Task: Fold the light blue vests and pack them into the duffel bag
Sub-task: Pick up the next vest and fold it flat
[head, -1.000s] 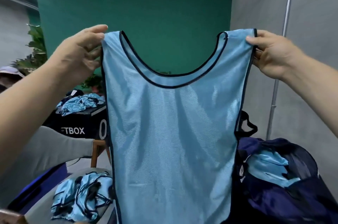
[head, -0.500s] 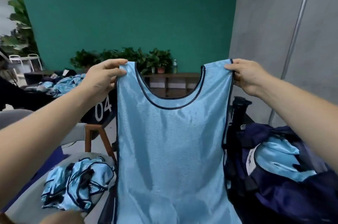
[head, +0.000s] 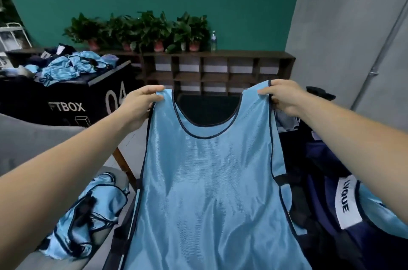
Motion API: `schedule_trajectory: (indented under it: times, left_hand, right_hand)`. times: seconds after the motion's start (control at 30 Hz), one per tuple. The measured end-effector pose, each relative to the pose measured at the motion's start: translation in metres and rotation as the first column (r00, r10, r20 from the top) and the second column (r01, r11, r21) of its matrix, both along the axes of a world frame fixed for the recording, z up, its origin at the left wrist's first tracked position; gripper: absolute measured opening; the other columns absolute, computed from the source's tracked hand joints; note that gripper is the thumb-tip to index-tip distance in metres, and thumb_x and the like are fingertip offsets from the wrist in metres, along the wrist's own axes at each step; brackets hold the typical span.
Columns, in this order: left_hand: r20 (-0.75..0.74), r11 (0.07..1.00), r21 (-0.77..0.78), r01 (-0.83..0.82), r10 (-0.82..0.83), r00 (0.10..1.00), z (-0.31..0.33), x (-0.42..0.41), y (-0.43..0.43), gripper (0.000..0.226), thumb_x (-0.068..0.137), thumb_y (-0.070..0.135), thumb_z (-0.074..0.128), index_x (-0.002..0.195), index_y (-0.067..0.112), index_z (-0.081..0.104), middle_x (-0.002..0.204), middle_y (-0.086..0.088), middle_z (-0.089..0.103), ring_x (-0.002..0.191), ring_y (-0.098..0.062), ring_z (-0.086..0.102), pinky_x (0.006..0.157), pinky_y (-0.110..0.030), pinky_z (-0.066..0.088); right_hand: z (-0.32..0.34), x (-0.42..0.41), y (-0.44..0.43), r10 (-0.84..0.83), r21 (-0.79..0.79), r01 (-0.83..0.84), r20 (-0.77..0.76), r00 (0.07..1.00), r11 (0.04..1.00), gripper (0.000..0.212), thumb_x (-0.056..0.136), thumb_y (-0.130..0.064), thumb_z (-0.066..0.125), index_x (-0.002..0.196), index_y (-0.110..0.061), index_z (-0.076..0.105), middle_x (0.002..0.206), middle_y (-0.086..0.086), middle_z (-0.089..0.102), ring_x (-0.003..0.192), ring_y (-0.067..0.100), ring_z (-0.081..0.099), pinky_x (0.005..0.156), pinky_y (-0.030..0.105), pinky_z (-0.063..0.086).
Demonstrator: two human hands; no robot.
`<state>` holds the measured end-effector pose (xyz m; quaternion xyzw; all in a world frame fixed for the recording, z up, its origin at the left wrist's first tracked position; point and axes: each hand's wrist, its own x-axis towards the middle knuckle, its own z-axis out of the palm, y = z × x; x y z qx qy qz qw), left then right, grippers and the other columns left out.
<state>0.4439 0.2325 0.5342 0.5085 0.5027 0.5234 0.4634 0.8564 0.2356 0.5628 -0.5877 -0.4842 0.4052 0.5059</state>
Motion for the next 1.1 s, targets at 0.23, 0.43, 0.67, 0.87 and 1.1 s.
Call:
schedule_trajectory:
  times: [0.23, 0.43, 0.67, 0.87, 1.1]
  left_hand:
    - [0.0, 0.993, -0.112, -0.026, 0.027, 1.0, -0.067, 0.007, 0.05, 0.031, 0.095, 0.005, 0.072, 0.121, 0.02, 0.079, 0.094, -0.001, 0.074, 0.092, -0.018, 0.069, 0.096, -0.037, 0.056]
    - [-0.022, 0.98, -0.199, -0.027, 0.023, 0.999, -0.117, 0.007, 0.094, 0.03, 0.098, 0.005, 0.069, 0.124, 0.018, 0.075, 0.106, -0.008, 0.075, 0.1, -0.024, 0.071, 0.096, -0.039, 0.059]
    - [-0.07, 0.956, -0.273, -0.104, 0.088, 0.994, -0.157, 0.006, 0.129, 0.024, 0.098, 0.004, 0.067, 0.119, 0.012, 0.075, 0.109, -0.015, 0.075, 0.084, -0.024, 0.072, 0.075, -0.035, 0.062]
    - [-0.011, 0.956, -0.265, -0.128, 0.129, 0.992, -0.158, 0.006, 0.149, 0.026, 0.1, 0.008, 0.066, 0.125, 0.01, 0.072, 0.111, -0.011, 0.073, 0.092, -0.026, 0.072, 0.069, -0.03, 0.058]
    - [-0.081, 0.949, -0.292, -0.122, 0.102, 0.991, -0.161, -0.002, 0.157, 0.032, 0.096, 0.017, 0.075, 0.126, 0.009, 0.068, 0.119, -0.013, 0.073, 0.099, -0.029, 0.074, 0.087, -0.044, 0.065]
  right_hand:
    - [-0.07, 0.002, 0.066, 0.042, -0.194, -0.028, 0.069, 0.997, 0.981, 0.03, 0.087, -0.004, 0.08, 0.114, 0.004, 0.07, 0.111, 0.024, 0.078, 0.099, 0.038, 0.078, 0.086, 0.05, 0.066]
    - [-0.117, 0.002, 0.096, 0.013, -0.281, 0.014, 0.091, 0.996, 0.96, 0.019, 0.089, 0.002, 0.076, 0.104, -0.008, 0.068, 0.11, 0.021, 0.076, 0.106, 0.036, 0.075, 0.071, 0.036, 0.059]
    - [-0.146, 0.012, 0.107, 0.063, -0.411, -0.001, 0.136, 0.989, 0.912, 0.031, 0.086, -0.008, 0.085, 0.113, -0.005, 0.071, 0.103, 0.012, 0.081, 0.094, 0.027, 0.078, 0.08, 0.039, 0.065]
    - [-0.135, 0.027, 0.125, -0.071, -0.328, 0.117, 0.151, 0.986, 0.937, 0.02, 0.095, -0.005, 0.074, 0.114, -0.001, 0.07, 0.102, 0.016, 0.078, 0.077, 0.026, 0.075, 0.056, 0.032, 0.061]
    - [-0.143, 0.026, 0.123, -0.006, -0.404, 0.07, 0.158, 0.987, 0.912, 0.033, 0.092, -0.013, 0.077, 0.124, -0.008, 0.07, 0.113, 0.011, 0.08, 0.104, 0.029, 0.077, 0.095, 0.045, 0.062]
